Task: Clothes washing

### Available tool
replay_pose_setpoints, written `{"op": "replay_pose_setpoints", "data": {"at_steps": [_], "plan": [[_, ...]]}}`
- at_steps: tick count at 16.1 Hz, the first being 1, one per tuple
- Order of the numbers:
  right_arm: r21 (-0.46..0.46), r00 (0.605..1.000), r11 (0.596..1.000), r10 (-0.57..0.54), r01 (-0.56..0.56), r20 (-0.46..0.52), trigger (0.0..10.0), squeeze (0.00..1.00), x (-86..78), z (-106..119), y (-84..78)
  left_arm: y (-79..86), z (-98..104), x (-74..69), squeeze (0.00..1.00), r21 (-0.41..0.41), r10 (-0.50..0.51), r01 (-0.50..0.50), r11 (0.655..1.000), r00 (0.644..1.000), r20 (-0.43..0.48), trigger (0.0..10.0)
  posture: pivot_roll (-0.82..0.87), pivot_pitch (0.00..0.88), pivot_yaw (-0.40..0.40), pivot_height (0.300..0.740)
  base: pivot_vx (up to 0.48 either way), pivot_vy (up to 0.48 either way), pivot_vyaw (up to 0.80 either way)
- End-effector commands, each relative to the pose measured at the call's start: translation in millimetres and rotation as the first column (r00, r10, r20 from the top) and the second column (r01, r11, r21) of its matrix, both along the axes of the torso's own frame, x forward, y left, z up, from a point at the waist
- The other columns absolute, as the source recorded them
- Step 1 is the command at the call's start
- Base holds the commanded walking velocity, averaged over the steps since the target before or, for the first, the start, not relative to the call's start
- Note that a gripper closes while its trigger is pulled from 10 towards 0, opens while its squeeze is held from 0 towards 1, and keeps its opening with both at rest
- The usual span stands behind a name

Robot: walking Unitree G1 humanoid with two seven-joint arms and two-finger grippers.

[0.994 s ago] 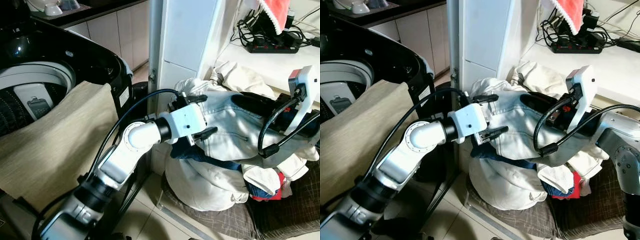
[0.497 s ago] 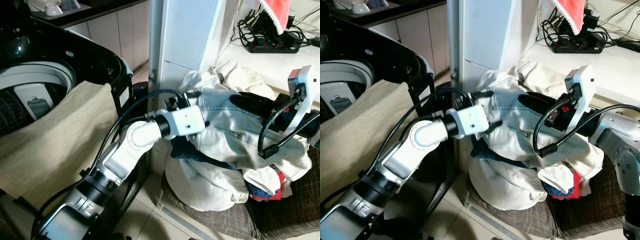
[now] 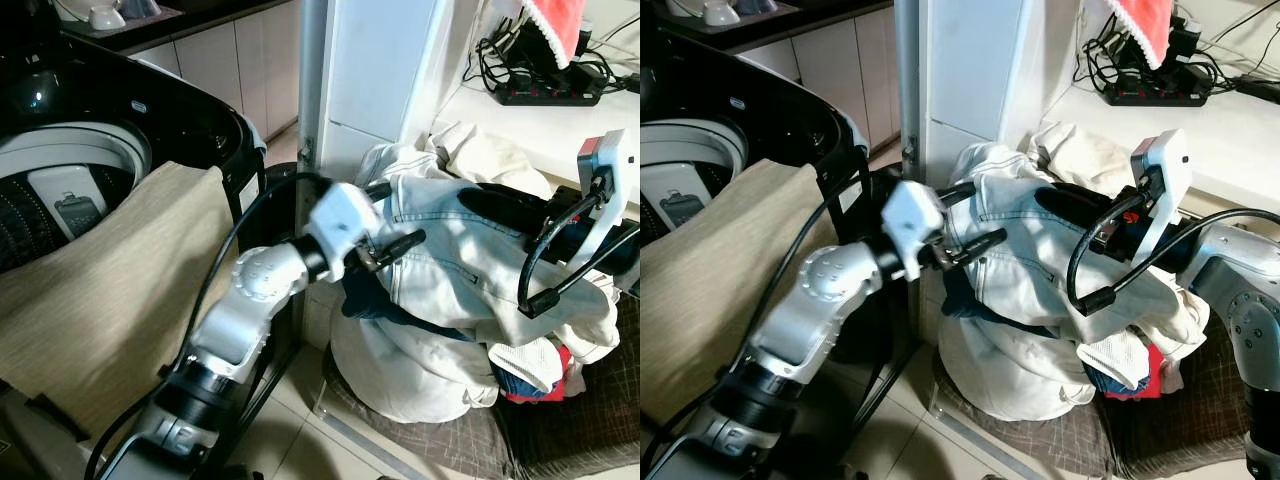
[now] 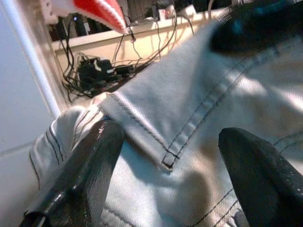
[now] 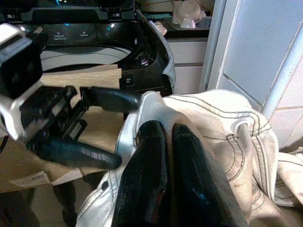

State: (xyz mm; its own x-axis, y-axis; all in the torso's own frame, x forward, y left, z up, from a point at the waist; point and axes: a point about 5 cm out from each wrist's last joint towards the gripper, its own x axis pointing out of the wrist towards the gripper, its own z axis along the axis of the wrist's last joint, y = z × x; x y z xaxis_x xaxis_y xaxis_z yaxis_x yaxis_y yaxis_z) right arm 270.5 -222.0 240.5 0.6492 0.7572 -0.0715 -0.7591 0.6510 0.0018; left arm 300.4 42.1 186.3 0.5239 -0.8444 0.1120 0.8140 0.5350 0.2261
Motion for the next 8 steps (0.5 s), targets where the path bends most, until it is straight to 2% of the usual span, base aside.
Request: {"op": "replay_pose_setpoints", "data": {"at_steps": [1, 3, 5, 7, 8], "plan": [[0.004, 0.999, 1.0, 0.024, -0.024, 0.045, 0.0, 0.0, -2.7, 12, 3.0, 3.7, 3, -1.6, 1.0, -0.043, -0.025, 0.023, 0.999, 0.999, -0.032, 10.0, -0.09, 0.011, -0.058, 0.74, 0.0, 0.0, 0.0], [0.004, 0.999, 1.0, 0.029, -0.029, 0.044, 0.0, 0.0, -2.5, 12, 3.8, 3.0, 3, -2.8, 1.0, -0.037, -0.05, 0.049, 0.998, 0.998, -0.035, 10.0, -0.09, 0.01, -0.061, 0.74, 0.0, 0.0, 0.0], [0.001, 0.998, 0.999, 0.039, -0.039, 0.043, 0.0, 0.0, -2.2, 12, 5.7, 1.7, 8, 5.9, 1.0, -0.06, 0.032, -0.032, 0.998, 0.999, -0.002, 10.0, -0.09, 0.008, -0.059, 0.74, 0.0, 0.0, 0.0], [-0.001, 0.998, 0.999, 0.047, -0.047, 0.04, 0.0, 0.0, -4.1, 11, 6.5, 6.8, 20, 18.2, 1.0, -0.146, 0.161, -0.155, 0.977, 0.987, 0.026, 10.0, -0.09, 0.007, -0.059, 0.74, 0.0, 0.0, 0.0], [0.0, 0.998, 0.999, 0.053, -0.053, 0.038, 0.0, 0.0, -5.1, 11, 6.9, 12.6, 30, 27.4, 0.78, -0.255, 0.259, -0.244, 0.935, 0.966, 0.024, 10.0, -0.09, 0.006, -0.057, 0.74, 0.0, 0.0, 0.0]]}}
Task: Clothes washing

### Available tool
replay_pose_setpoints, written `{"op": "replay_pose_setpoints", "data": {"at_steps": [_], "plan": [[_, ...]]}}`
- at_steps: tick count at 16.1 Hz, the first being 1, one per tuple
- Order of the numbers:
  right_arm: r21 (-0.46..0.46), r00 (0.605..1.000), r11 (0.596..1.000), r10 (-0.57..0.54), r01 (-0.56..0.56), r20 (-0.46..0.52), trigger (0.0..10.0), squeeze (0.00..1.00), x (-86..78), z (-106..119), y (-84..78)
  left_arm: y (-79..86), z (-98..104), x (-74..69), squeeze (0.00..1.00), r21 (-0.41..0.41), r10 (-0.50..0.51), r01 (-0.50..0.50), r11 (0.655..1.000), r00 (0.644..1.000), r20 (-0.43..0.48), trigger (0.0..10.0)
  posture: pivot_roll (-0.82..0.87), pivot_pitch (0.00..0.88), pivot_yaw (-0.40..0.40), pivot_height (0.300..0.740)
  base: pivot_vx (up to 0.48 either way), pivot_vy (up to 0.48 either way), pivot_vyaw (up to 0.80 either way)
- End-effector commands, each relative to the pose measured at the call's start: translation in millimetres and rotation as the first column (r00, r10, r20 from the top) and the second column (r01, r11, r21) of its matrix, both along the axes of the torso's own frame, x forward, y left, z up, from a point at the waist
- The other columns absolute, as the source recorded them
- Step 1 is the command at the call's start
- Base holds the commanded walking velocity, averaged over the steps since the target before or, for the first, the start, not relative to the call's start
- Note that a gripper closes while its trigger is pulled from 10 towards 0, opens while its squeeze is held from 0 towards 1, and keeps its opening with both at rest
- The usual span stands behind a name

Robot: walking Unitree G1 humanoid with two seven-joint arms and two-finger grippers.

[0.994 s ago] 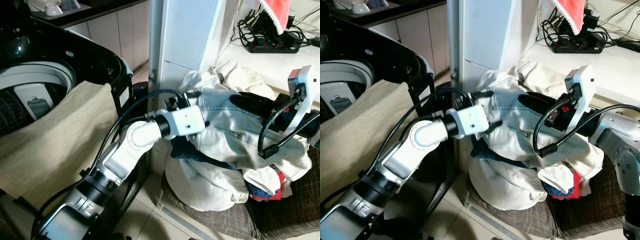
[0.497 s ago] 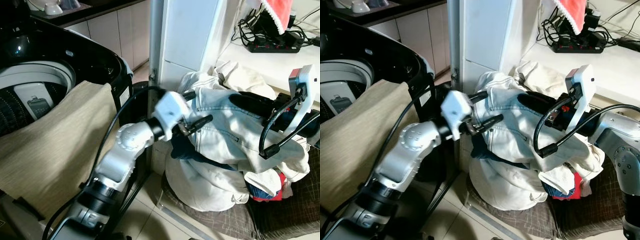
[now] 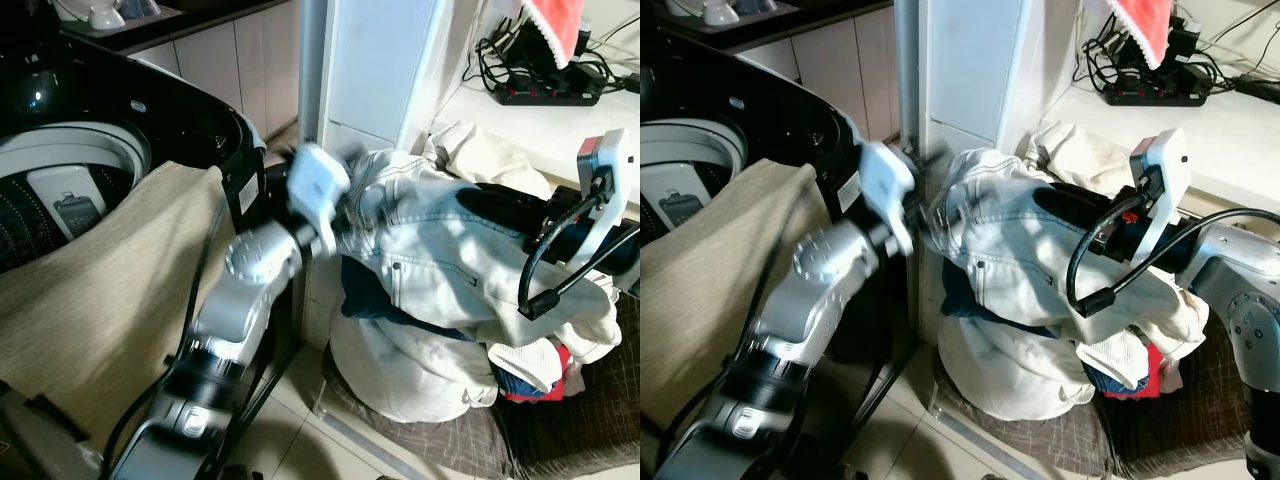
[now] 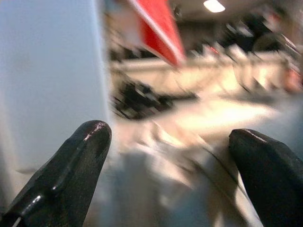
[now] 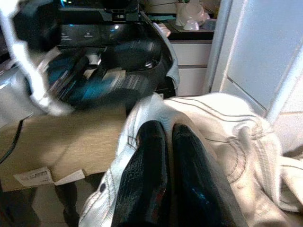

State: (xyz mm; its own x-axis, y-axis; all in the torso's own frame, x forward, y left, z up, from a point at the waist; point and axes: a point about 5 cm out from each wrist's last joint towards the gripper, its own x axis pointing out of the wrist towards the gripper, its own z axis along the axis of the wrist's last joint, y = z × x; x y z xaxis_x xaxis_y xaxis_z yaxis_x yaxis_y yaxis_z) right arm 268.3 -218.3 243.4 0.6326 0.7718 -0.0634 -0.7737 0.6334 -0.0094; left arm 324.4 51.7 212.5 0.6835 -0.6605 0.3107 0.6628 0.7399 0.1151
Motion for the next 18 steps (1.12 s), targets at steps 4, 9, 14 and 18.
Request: {"op": "replay_pose_setpoints", "data": {"at_steps": [4, 9, 14, 18], "plan": [[0.001, 0.999, 0.999, 0.032, -0.032, 0.023, 0.0, 0.0, -3.2, 8, 3.5, -12.9, 3, -8.4, 0.0, -0.043, -0.178, 0.178, 0.983, 0.984, 0.004, 10.0, -0.09, 0.008, -0.057, 0.74, 0.0, 0.0, 0.0], [0.002, 0.999, 0.999, 0.04, -0.041, 0.023, 0.0, 0.0, -4.7, 9, 4.7, -28.1, -43, -21.9, 0.0, 0.122, -0.303, 0.324, 0.938, 0.938, -0.167, 10.0, -0.09, 0.009, -0.056, 0.74, 0.0, 0.0, 0.0], [0.004, 0.998, 0.999, 0.054, -0.054, 0.021, 0.0, 0.0, -5.7, 9, 5.5, -13.4, -41, -4.7, 0.0, 0.141, -0.152, 0.17, 0.975, 0.979, -0.134, 10.0, -0.1, 0.01, -0.059, 0.74, 0.0, 0.0, 0.0], [0.004, 0.998, 0.999, 0.054, -0.055, 0.021, 0.0, 0.0, -5.6, 10, 5.3, -18.0, -44, -11.6, 0.0, 0.103, -0.23, 0.245, 0.964, 0.964, -0.132, 3.5, -0.1, 0.009, -0.058, 0.74, 0.0, 0.0, 0.0]]}}
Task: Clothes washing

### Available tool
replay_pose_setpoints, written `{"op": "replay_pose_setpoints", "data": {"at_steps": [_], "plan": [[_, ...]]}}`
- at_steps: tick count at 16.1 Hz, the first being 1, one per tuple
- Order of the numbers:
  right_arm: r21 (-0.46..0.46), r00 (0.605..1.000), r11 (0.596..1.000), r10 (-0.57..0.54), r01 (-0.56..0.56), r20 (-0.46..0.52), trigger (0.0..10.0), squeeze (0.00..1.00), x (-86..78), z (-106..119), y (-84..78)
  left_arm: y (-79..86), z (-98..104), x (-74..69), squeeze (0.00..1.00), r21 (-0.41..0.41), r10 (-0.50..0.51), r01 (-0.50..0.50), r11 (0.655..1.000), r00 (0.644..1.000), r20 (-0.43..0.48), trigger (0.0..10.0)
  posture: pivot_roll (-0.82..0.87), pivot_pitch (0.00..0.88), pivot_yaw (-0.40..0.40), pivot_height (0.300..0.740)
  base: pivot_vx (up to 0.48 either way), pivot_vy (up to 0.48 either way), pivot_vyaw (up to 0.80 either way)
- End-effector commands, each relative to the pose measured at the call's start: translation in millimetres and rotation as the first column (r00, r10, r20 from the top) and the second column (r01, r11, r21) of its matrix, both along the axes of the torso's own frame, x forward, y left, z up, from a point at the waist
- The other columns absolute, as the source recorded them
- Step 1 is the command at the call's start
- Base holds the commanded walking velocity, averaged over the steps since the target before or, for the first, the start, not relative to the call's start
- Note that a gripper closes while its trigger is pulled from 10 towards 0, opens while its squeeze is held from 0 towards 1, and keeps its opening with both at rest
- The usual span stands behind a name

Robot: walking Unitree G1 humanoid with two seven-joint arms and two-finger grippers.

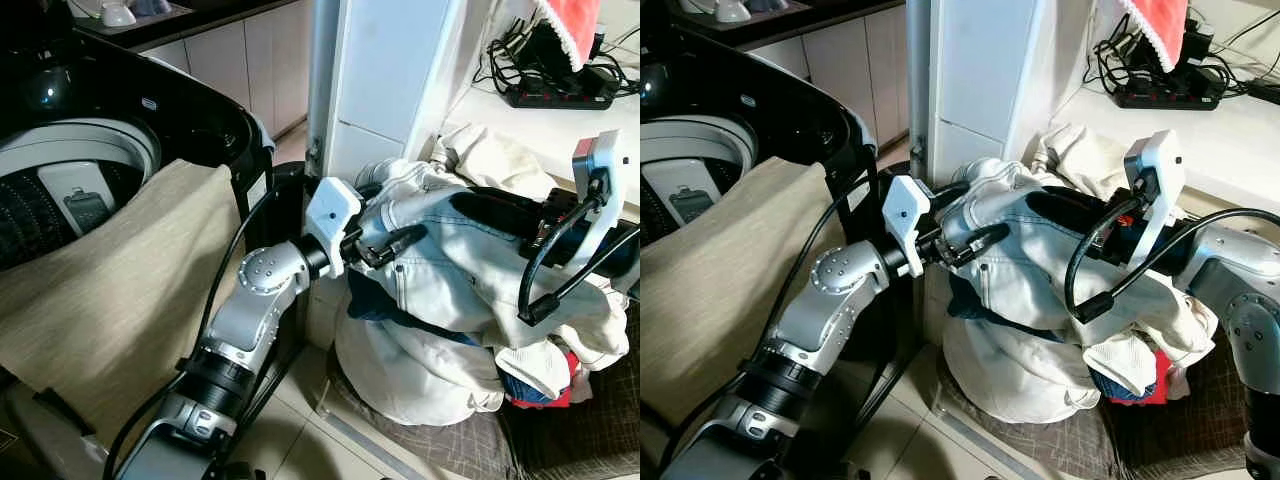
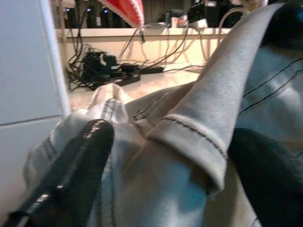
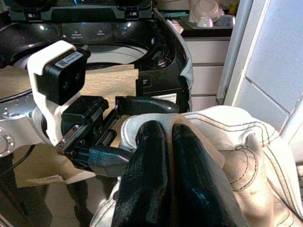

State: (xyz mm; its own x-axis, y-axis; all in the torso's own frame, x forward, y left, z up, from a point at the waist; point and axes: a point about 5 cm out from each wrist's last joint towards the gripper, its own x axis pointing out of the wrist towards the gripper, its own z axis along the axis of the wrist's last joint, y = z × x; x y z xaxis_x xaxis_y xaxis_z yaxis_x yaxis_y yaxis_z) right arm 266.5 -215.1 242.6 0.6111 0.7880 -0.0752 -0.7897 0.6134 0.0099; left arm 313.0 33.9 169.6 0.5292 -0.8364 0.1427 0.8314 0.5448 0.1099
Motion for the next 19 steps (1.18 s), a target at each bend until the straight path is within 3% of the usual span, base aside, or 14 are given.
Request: {"op": "replay_pose_setpoints", "data": {"at_steps": [1, 18, 19], "plan": [[0.003, 0.999, 1.0, 0.029, -0.03, 0.043, 0.0, 0.0, -3.7, 10.5, 2.3, -1.3, -1.1, -2.2, 0.0, -0.013, -0.02, 0.02, 1.0, 1.0, -0.007, 0.0, -0.09, 0.009, -0.059, 0.74, 0.0, 0.0, 0.0], [-0.015, 0.998, 1.0, 0.015, -0.014, 0.061, 0.0, 0.0, -4.0, 8.8, 5.6, 2.2, 6.6, -2.2, 0.0, -0.108, -0.045, 0.042, 0.993, 0.999, -0.028, 0.0, -0.09, 0.0, -0.045, 0.74, 0.0, 0.0, 0.0], [-0.018, 0.998, 1.0, 0.011, -0.01, 0.064, 2.0, 0.0, -3.9, 8.7, 5.7, 3.0, 8.1, -1.2, 0.0, -0.117, -0.041, 0.037, 0.992, 0.999, -0.029, 0.0, -0.09, 0.0, -0.044, 0.74, 0.0, 0.0, 0.0]]}}
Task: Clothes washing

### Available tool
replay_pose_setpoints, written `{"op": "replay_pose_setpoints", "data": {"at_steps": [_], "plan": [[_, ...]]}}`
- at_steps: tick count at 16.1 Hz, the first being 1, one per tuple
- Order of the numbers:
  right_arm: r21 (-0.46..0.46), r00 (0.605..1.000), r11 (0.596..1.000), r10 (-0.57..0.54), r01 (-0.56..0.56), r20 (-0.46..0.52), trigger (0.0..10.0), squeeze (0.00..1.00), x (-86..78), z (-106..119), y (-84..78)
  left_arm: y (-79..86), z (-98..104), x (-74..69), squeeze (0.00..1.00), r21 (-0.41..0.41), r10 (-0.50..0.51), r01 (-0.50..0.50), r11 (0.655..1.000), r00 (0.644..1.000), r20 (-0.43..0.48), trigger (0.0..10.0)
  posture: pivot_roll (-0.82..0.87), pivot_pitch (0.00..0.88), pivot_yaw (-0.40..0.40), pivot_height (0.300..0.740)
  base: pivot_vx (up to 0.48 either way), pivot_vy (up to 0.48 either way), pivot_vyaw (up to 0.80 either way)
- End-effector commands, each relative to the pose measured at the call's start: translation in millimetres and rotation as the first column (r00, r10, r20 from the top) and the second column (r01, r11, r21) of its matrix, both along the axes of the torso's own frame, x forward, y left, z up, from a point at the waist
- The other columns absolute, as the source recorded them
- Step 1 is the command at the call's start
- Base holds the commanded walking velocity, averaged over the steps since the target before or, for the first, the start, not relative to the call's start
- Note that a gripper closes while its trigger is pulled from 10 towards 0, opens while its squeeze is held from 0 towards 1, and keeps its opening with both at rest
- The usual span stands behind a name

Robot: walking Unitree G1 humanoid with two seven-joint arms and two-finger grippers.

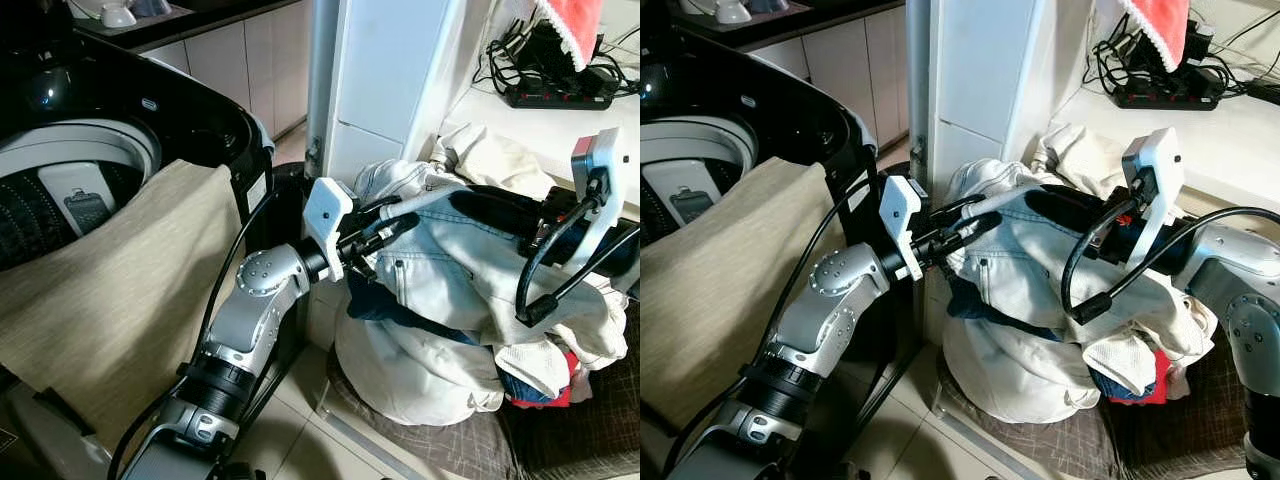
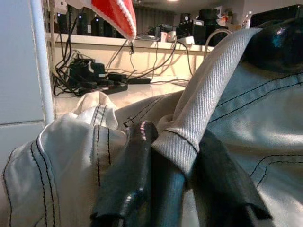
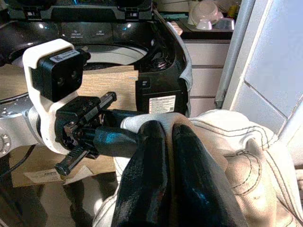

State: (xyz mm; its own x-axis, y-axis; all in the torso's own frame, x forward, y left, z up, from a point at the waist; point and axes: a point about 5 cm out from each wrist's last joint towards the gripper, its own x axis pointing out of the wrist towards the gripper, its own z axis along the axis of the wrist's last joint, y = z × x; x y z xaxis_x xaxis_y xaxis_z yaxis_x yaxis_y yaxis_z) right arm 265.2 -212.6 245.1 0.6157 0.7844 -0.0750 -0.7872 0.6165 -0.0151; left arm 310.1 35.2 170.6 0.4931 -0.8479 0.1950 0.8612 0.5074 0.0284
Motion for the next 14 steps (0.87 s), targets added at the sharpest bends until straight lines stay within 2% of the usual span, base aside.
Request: {"op": "replay_pose_setpoints", "data": {"at_steps": [1, 2, 3, 4, 8, 9, 10, 11, 12, 13, 14], "plan": [[-0.004, 0.999, 1.0, 0.016, -0.016, 0.04, 8.3, 0.0, -3.0, 5, 3.1, 2.4, 8, 2.4, 0.0, -0.037, 0.017, -0.016, 0.999, 1.0, 0.006, 0.0, -0.09, 0.0, -0.044, 0.74, 0.0, 0.0, 0.0], [-0.006, 0.999, 1.0, 0.023, -0.023, 0.034, 10.0, 0.23, -3.8, 4, 3.3, 3.4, 9, 3.1, 0.0, -0.042, 0.02, -0.02, 0.999, 1.0, 0.003, 0.0, -0.09, 0.0, -0.043, 0.74, 0.0, 0.0, 0.0], [-0.001, 0.999, 1.0, 0.022, -0.022, 0.033, 10.0, 0.69, -3.9, 4, 3.5, 3.9, 10, 3.4, 0.0, -0.049, 0.024, -0.024, 0.999, 1.0, 0.002, 0.0, -0.09, 0.0, -0.042, 0.74, 0.0, 0.0, 0.0], [0.005, 0.999, 1.0, 0.014, -0.014, 0.03, 10.0, 1.0, -3.6, 4, 3.1, 5.8, 11, 4.7, 0.0, -0.064, 0.039, -0.039, 0.997, 0.999, -0.001, 0.0, -0.09, 0.0, -0.041, 0.74, 0.0, 0.0, 0.0], [0.02, 0.998, 0.999, -0.031, 0.03, 0.046, 10.0, 1.0, -0.4, 8, 0.5, 18.6, 15, 10.7, 0.0, -0.088, 0.107, -0.108, 0.99, 0.994, -0.01, 0.0, -0.08, 0.001, -0.036, 0.74, 0.0, 0.0, 0.0], [0.012, 0.998, 0.999, -0.046, 0.045, 0.053, 10.0, 0.6, 0.6, 8, -0.2, 29.0, 18, 14.9, 0.0, -0.103, 0.158, -0.158, 0.982, 0.987, -0.008, 0.0, -0.08, 0.002, -0.035, 0.74, 0.0, 0.0, 0.0], [0.006, 0.997, 0.999, -0.053, 0.053, 0.051, 10.0, 0.0, 1.0, 7, -0.8, 36.3, 21, 17.9, 0.0, -0.107, 0.192, -0.19, 0.976, 0.981, 0.002, 0.0, -0.08, 0.002, -0.033, 0.74, 0.0, 0.0, 0.0], [0.0, 0.997, 0.998, -0.056, 0.056, 0.048, 10.0, 0.0, 0.5, 6, -1.0, 55.7, 31, 25.5, 0.0, -0.123, 0.277, -0.272, 0.955, 0.961, 0.027, 0.0, -0.08, 0.003, -0.033, 0.74, 0.0, 0.0, 0.0], [-0.002, 0.998, 0.999, -0.05, 0.05, 0.049, 10.0, 0.0, -0.9, 6, -0.2, 80.5, 48, 34.2, 0.0, -0.147, 0.384, -0.371, 0.917, 0.921, 0.067, 0.0, -0.08, 0.003, -0.033, 0.74, 0.0, 0.0, 0.0], [-0.006, 0.998, 0.999, -0.046, 0.046, 0.051, 10.0, 0.0, -1.6, 5, 1.6, 105.9, 74, 40.1, 0.0, -0.161, 0.466, -0.444, 0.881, 0.872, 0.147, 0.0, -0.07, 0.003, -0.034, 0.74, 0.0, 0.0, 0.0], [-0.004, 0.998, 0.999, -0.035, 0.036, 0.055, 10.0, 0.0, -1.8, 5, 4.8, 123.5, 97, 42.4, 0.0, -0.184, 0.525, -0.494, 0.85, 0.825, 0.207, 0.0, -0.07, 0.003, -0.036, 0.74, 0.0, 0.0, 0.0]]}}
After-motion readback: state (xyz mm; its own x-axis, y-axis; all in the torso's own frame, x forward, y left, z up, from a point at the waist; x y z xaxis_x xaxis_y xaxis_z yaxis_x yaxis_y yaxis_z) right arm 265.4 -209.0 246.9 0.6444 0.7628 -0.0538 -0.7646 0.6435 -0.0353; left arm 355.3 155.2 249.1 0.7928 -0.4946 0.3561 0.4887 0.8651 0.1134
